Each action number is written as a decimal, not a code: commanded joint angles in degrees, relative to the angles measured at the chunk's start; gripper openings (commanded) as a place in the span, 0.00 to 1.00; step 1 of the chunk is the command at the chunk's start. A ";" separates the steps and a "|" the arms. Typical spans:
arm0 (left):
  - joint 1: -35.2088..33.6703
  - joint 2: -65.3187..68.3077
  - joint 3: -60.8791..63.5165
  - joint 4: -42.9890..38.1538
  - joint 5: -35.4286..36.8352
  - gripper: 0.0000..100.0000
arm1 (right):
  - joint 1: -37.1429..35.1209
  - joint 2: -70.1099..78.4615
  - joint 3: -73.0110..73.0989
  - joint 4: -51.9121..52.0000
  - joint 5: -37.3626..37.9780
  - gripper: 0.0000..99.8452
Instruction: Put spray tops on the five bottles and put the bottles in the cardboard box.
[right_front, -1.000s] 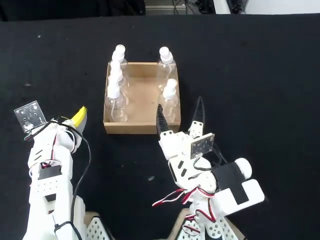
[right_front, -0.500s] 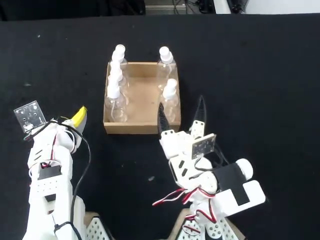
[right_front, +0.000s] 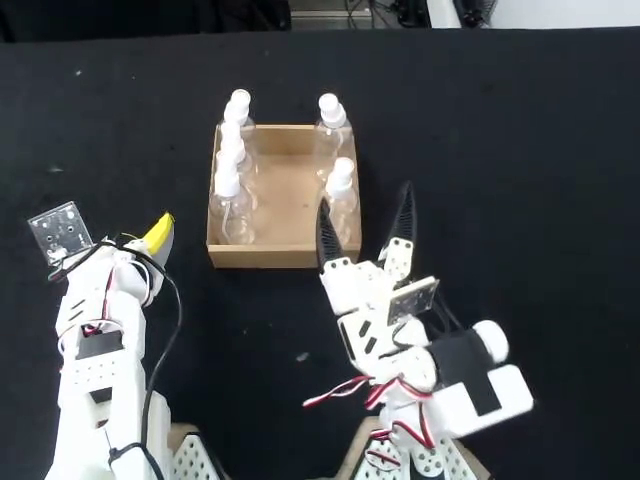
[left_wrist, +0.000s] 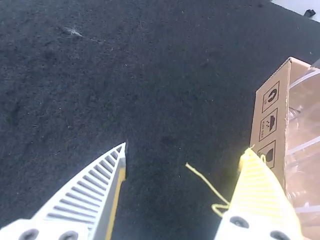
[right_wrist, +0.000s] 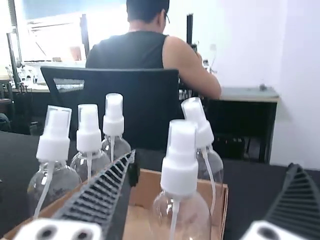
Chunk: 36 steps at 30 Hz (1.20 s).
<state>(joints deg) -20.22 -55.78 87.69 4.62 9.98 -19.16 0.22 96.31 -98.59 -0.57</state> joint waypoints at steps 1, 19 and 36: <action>0.57 -0.44 -1.27 -1.41 0.09 0.31 | 0.79 -6.20 -0.13 -1.76 1.76 0.39; 0.57 -0.35 -1.27 -1.41 0.09 0.31 | 1.23 -31.87 -0.66 13.80 7.30 0.18; 0.31 -0.88 -0.75 -0.88 0.09 0.04 | 10.73 -46.02 -0.48 33.32 7.30 0.01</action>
<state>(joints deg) -20.22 -55.78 87.69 4.62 9.98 -11.25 -41.98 95.96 -69.93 6.37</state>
